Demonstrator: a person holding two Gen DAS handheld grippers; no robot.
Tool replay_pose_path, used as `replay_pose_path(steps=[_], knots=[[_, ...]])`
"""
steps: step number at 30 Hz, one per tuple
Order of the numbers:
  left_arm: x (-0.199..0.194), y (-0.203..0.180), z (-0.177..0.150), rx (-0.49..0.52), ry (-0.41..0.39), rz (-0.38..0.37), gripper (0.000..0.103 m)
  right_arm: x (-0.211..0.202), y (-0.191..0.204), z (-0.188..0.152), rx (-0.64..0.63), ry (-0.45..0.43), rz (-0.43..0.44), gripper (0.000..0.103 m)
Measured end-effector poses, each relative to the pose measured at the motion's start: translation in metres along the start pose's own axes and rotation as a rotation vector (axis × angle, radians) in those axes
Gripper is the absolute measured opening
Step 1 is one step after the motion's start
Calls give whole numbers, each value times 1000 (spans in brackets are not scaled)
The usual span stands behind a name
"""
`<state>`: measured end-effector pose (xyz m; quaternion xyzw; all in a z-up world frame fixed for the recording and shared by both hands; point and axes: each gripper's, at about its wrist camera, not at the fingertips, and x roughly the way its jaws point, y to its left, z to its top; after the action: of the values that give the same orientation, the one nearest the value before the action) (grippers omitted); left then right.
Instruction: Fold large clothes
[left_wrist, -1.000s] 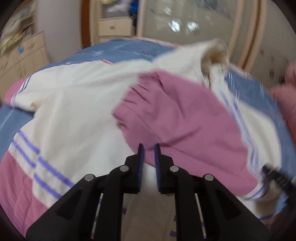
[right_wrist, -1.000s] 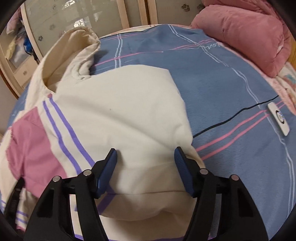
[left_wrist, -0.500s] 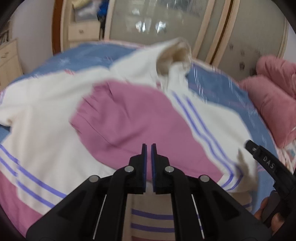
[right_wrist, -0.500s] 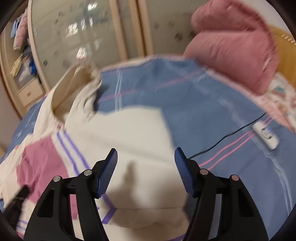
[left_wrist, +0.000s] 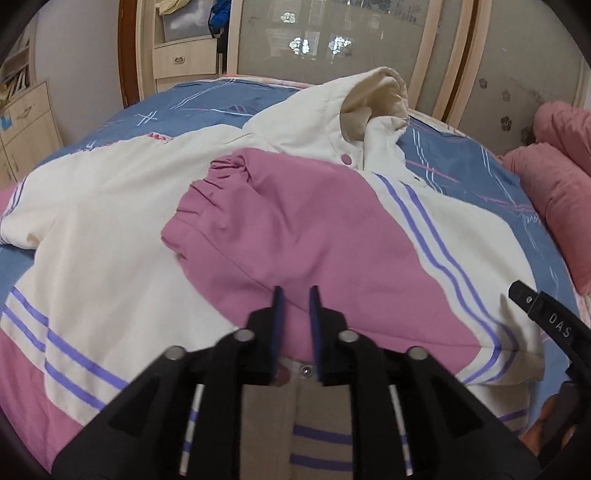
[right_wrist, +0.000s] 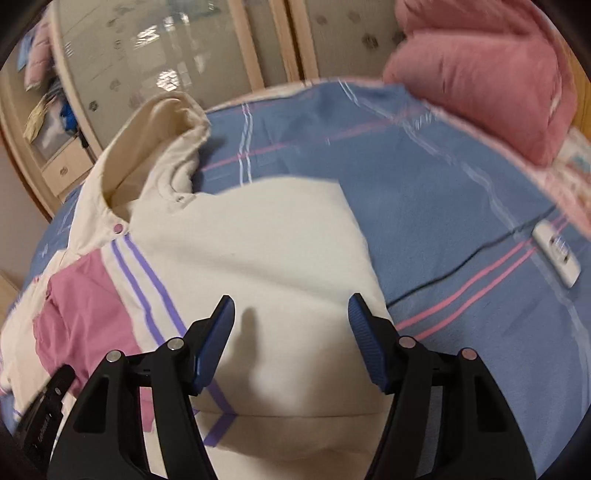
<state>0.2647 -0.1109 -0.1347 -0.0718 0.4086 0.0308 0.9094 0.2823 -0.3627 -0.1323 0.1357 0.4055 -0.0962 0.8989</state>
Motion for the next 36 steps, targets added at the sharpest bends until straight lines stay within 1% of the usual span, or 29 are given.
replay_pose_path(steps=[3,4,5,6,7,9,11,12,13,14,15,16,17,19,20,21,23,24,25,26,27,28,29,31,32,33,34,35,36], knots=[[6,2,-6,16,34,24,23,11,3,-8,-8,77,-4,65],[14,4,-8,13,65,24,23,18,4,-11,-20,97,-20,66],[27,9,-11,-17,116,-2,24,24,4,-13,-25,111,-27,66],[33,14,-12,-50,125,-22,24,28,5,-15,-28,118,-31,66],[34,14,-11,-60,121,-29,24,30,5,-15,-34,123,-39,66],[32,12,-10,-44,118,-20,23,27,8,-14,-46,120,-50,66],[21,11,-9,-53,87,-18,22,10,6,-14,-32,87,-49,66],[12,11,-6,-53,47,-28,22,-5,4,-13,-17,40,-26,66],[5,9,-3,-47,8,-21,23,-18,2,-11,-15,-23,-23,66],[1,7,0,-34,-23,-1,24,-26,1,-10,-22,-85,-41,67],[2,3,5,-19,-35,12,25,-27,1,-8,-30,-120,-54,69],[7,0,9,-12,-25,16,25,-21,2,-5,-47,-130,-57,71],[14,-1,13,-26,2,7,25,-13,2,-3,-54,-104,-38,71],[27,-2,16,-44,48,-1,25,16,1,-2,-41,3,14,71],[33,-3,15,-45,62,7,26,33,4,-6,-58,67,-9,71],[36,-3,14,-39,68,14,27,42,10,-9,-98,91,-43,72],[39,-5,9,-11,68,35,27,42,21,-11,-161,68,-96,75],[37,-5,10,-12,60,32,27,38,24,-12,-168,54,-107,75],[29,-3,10,-23,41,12,27,33,25,-12,-166,38,-112,75],[21,1,11,-33,15,-21,33,24,27,-13,-158,6,-104,75],[14,4,11,-34,-5,-35,44,18,28,-13,-155,-11,-90,75],[4,9,11,-27,-31,-25,50,11,29,-14,-153,-31,-64,75],[-2,13,11,-18,-44,-7,54,3,30,-15,-151,-54,-22,79],[-11,28,10,-17,-54,-6,54,-7,34,-17,-158,-79,22,86],[-13,35,7,-14,-50,-8,55,-7,39,-19,-180,-67,34,88],[-11,39,5,-3,-29,0,55,0,43,-22,-203,-28,19,88],[0,41,1,32,32,12,55,13,47,-24,-215,30,-8,88],[14,43,-4,72,103,5,54,22,50,-26,-222,64,-32,88],[18,47,-9,81,127,-9,52,27,52,-29,-233,72,-55,88]])
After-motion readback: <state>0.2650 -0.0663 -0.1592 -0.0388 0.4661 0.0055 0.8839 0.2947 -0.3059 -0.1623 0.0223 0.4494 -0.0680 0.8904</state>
